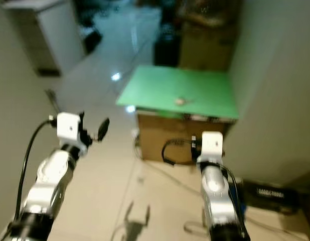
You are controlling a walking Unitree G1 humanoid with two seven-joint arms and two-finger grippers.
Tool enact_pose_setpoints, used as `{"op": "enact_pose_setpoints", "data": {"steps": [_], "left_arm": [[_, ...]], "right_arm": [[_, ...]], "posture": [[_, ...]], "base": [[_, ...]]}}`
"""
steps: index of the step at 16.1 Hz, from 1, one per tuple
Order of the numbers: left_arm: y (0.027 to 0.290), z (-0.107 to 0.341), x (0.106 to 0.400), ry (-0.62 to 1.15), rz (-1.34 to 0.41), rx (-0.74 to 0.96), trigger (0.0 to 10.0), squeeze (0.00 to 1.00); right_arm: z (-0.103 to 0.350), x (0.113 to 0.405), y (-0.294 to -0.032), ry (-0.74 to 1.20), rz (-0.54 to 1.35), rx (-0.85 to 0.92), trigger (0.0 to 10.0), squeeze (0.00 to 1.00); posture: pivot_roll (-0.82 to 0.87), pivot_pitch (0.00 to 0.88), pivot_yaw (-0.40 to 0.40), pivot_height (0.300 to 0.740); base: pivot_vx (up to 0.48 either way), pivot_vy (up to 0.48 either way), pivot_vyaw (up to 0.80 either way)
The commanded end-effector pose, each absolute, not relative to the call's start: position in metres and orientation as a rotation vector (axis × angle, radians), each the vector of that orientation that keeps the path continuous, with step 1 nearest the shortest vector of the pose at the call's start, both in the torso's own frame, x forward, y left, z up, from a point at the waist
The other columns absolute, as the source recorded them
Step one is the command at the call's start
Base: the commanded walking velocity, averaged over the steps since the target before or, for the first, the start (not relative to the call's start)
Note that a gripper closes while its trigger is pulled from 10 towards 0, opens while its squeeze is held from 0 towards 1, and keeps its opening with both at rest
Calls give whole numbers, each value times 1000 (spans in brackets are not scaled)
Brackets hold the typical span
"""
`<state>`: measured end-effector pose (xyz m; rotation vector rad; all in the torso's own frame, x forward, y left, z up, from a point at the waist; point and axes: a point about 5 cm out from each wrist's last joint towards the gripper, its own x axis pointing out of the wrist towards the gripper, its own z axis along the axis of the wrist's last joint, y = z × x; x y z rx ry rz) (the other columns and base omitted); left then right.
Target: Hang keys on a hook
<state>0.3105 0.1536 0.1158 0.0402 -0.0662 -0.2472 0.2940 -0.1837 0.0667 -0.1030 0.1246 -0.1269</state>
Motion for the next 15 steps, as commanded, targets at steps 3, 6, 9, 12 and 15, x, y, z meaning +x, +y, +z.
{"op": "enact_pose_setpoints", "data": {"steps": [3,6,9,12,15], "left_arm": [[141,120,312,-85,-290,35,10000,0],[138,120,313,-81,-298,34,10000,0],[136,119,313,-77,-309,45,10000,0],[136,119,311,-78,-327,42,10000,0],[129,119,310,-80,-399,48,10000,0]], "right_arm": [[66,296,-191,141,-143,-136,10000,0],[69,299,-187,114,-126,-123,10000,0],[76,304,-183,71,-116,-100,10000,0],[73,305,-177,93,-90,-88,10000,0],[75,305,-181,78,-107,-94,10000,0]], "posture": [[59,0,36,736],[62,0,34,732],[69,0,36,732],[73,0,31,732],[64,0,35,732]], "base": [[480,0,-558],[480,0,0],[480,0,0],[480,0,-229],[480,0,-675]]}}
